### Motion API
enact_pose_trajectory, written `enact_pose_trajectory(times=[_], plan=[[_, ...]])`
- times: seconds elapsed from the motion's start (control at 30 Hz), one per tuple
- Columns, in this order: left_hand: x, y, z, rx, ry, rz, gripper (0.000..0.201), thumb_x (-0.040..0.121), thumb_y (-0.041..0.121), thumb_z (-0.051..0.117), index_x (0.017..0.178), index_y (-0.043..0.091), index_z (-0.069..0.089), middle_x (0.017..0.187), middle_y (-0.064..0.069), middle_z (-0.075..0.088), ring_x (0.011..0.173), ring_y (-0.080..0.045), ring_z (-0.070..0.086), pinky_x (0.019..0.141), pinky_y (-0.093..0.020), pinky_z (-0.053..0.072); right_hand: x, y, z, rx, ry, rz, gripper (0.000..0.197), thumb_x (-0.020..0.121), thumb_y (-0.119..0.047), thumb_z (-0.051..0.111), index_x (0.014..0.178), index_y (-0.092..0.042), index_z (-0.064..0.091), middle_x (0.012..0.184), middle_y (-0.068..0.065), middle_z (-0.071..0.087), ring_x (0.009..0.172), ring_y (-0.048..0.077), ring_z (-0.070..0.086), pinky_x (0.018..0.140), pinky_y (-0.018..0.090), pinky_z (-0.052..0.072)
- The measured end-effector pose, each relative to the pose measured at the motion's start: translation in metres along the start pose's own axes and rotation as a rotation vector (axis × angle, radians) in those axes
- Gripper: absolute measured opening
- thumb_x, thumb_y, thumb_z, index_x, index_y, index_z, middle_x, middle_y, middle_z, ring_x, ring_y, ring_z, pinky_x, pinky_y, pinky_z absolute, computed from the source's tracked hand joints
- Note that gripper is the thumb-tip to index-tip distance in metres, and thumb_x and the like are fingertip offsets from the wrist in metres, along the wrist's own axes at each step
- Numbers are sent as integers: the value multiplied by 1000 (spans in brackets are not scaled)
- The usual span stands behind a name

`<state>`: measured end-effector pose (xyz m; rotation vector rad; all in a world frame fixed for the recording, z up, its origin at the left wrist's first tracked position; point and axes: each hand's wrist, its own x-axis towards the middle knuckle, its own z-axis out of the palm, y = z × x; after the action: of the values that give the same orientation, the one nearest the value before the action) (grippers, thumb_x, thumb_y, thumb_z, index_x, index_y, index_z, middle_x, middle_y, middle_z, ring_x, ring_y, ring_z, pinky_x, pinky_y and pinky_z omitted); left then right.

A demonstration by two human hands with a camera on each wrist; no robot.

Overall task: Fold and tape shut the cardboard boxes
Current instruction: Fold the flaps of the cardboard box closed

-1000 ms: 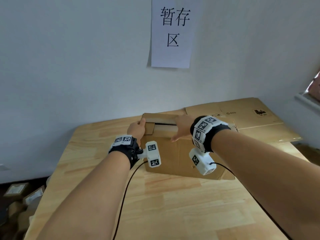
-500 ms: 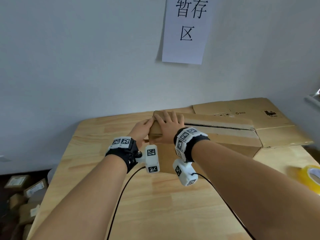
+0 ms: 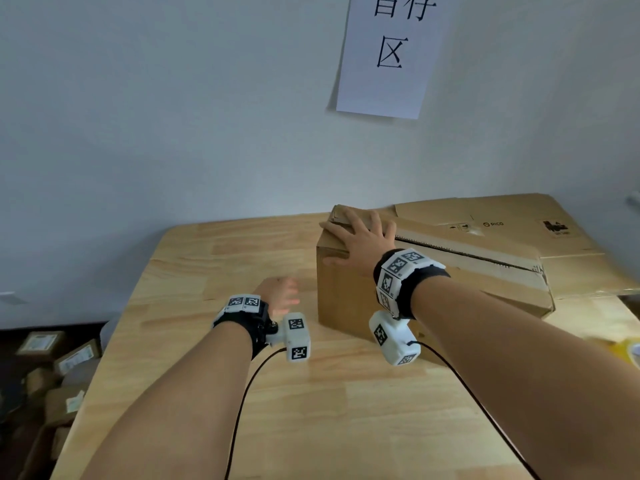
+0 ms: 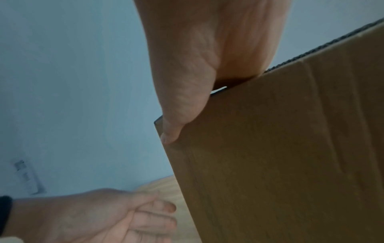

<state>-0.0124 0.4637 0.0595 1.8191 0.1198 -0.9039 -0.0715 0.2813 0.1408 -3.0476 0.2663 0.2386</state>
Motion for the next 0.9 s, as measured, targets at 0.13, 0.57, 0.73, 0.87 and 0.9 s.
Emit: enact_pose_trajectory(times=[0.13,0.57,0.73,0.87,0.9], plan=[[24,-23,11,36,-20,-108,38,104,20,34,135,3,46,142,-14,46,98,-26,61,79,-30,46,6,8,-6,-86,16,-11,80,73,-79,47,140,-58,8,155,10,4,137,41,12,106,61,15],[88,-36,48,30,-23,-213,23,101,15,40,105,2,59,120,-11,62,103,-32,65,93,-46,51,36,17,-8,-62,-31,-2,87,70,-82,44,140,-59,-2,154,12,4,136,49,13,103,71,13],[84,-29,46,14,-18,-258,24,100,16,40,107,8,61,117,-8,63,87,-24,68,85,-40,53,37,17,-7,-4,54,3,102,67,-82,50,144,-48,-8,151,13,19,131,47,27,104,63,20],[73,-17,39,-7,-20,-231,35,99,33,46,119,8,58,120,-8,63,89,-22,65,87,-38,50,36,23,-20,54,122,28,103,67,-79,53,147,-40,2,146,13,27,124,43,34,104,56,23],[69,-13,37,-19,-7,-225,41,98,40,48,122,9,56,122,-7,62,92,-21,63,84,-38,50,35,26,-26,75,154,38,103,66,-79,53,148,-39,4,146,12,28,123,42,35,104,55,23]])
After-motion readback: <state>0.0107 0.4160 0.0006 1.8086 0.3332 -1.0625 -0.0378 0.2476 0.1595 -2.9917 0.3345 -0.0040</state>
